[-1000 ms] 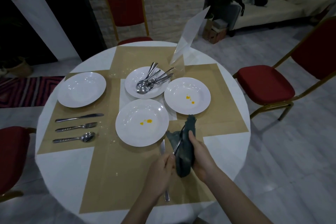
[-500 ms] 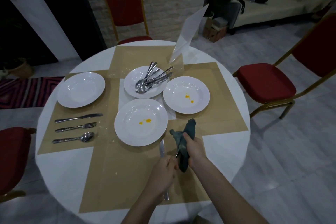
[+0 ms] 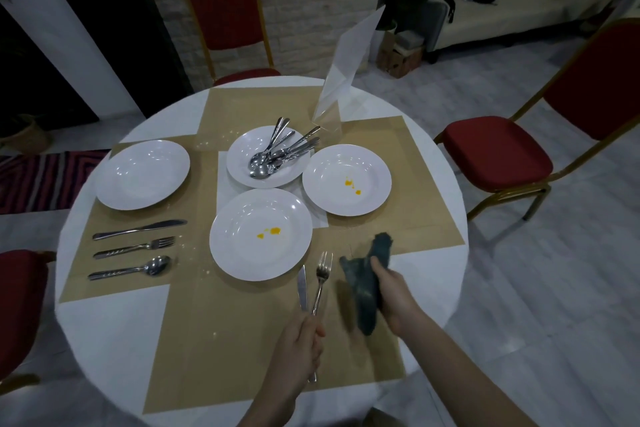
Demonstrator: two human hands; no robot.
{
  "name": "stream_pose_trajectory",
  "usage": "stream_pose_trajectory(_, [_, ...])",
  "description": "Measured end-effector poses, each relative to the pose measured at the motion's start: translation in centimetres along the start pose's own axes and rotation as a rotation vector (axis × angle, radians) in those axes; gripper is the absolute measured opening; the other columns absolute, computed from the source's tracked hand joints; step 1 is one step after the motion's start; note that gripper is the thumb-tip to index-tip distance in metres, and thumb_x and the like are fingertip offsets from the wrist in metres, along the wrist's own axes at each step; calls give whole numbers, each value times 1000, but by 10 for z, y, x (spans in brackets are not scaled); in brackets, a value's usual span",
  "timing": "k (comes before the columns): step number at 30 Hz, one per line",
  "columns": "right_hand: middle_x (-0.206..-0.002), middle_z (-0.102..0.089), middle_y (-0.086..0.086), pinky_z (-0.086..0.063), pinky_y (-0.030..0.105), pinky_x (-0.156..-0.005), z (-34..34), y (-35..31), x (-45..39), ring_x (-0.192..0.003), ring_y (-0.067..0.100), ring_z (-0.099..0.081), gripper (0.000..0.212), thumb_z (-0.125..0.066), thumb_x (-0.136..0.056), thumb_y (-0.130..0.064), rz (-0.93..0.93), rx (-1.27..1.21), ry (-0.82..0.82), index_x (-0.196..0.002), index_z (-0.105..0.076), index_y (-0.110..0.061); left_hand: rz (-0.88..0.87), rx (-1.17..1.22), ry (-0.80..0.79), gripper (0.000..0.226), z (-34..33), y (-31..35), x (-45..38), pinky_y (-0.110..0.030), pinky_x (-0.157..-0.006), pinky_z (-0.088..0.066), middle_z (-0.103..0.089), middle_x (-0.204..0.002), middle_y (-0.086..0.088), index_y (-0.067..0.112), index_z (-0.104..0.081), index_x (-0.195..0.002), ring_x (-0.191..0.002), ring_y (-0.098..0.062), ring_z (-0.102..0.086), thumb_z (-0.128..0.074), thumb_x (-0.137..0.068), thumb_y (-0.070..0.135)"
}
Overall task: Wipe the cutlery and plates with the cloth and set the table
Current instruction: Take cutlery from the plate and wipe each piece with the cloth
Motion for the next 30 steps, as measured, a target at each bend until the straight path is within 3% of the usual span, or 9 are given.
stream_pose_trajectory(2, [-105,-72,16,-54,35,-85,-26,14,16,-98,31,-68,41,-54,-96,-39,-41,52,-135,-115,-62,-4,-43,-58,-24,30,-8,3,-2,-20,-39,-25,-35,-48,3,8,-48,-76,-39,-8,-28,-34,-102,14])
stream_pose_trajectory(5, [-97,-75,13,-57,29,-75,-49,26,28,-91,26,-71,34,-59,-94,-34,-20,85,-229,-109,-67,-4,-78,-156,-72,33,-17,9,-4,-25,-42,-30,-40,-50,1,10,-44,-75,-39,-7,-36,-31,-105,17])
stream_pose_trajectory(9, [-92,-74,16,-55,29,-63,-46,20,24,-80,26,-71,32,-63,-92,-29,-21,14,-113,-107,-65,0,-86,-185,-63,35,-16,15,0,-25,-45,-29,-39,-48,5,13,-43,-72,-41,-8,-34,-32,-105,19])
stream_pose_trajectory(13, [-103,-69,21,-55,41,-82,-32,-5,10,-92,35,-66,37,-60,-95,-29,17,-2,29,-114,-61,3,-97,-186,-52,37,-15,16,8,-23,-44,-27,-39,-47,7,15,-45,-69,-41,-8,-32,-34,-104,22])
stream_pose_trajectory(18, [-103,-73,15,-55,32,-75,-43,-22,27,-94,29,-69,38,-60,-93,-35,59,47,-183,-111,-65,-2,-176,-172,77,36,1,32,6,-22,-46,-31,-41,-48,7,14,-49,-70,-43,-8,-35,-35,-103,22])
stream_pose_trajectory(21, [-89,-74,9,-54,29,-72,-67,-11,45,-80,22,-71,32,-60,-94,-34,110,111,-329,-101,-69,-4,-205,-211,114,36,6,45,-4,-26,-54,-31,-44,-54,8,18,-47,-69,-48,-7,-37,-37,-102,24])
stream_pose_trajectory(25, [-78,-71,11,-52,28,-57,-69,-8,51,-66,19,-67,26,-63,-92,-30,142,68,-290,-95,-69,-5,-189,-279,46,34,3,46,-4,-30,-57,-34,-48,-58,2,15,-47,-72,-52,-12,-42,-36,-102,26])
stream_pose_trajectory(28, [-91,-74,16,-54,36,-72,-57,-12,46,-79,27,-70,25,-65,-91,-33,184,92,-238,-94,-72,-9,-154,-436,-17,32,12,53,-2,-26,-49,-42,-68,-63,-6,10,-53,-78,-46,-20,-58,-38,-100,26])
stream_pose_trajectory(30, [-96,-73,18,-52,37,-76,-48,-17,42,-84,27,-69,29,-66,-89,-36,224,136,-227,-97,-71,-8,-222,-479,122,25,35,74,-6,-26,-48,-45,-71,-73,-3,14,-57,-81,-49,-21,-63,-43,-98,26])
Point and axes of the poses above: each hand's wrist, its own x-axis away from the middle knuckle, its own z-axis out of the back of the hand, y = z × x, the point moved 6 cm from there along -x, towards the middle knuckle
